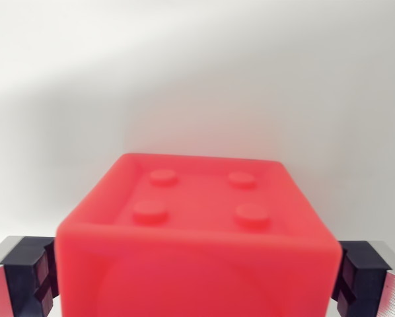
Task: Destack cube
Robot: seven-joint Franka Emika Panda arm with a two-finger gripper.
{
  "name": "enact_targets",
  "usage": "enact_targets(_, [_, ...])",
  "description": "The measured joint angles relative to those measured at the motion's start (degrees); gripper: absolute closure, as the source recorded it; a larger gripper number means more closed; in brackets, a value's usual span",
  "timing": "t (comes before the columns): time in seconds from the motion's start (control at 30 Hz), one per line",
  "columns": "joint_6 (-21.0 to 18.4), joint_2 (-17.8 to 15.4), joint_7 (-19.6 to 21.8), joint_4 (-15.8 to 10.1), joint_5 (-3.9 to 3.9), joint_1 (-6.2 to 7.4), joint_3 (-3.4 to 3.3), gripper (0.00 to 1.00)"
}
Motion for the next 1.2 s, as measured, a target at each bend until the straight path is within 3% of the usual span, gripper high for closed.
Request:
enact_targets(0.4, [-0.27,-0.59,0.0,-0.16,0.0,0.0,0.0,0.0])
enact_targets(1.2, [-5.16,-7.44,0.0,-1.99,0.03,0.0,0.03,0.0])
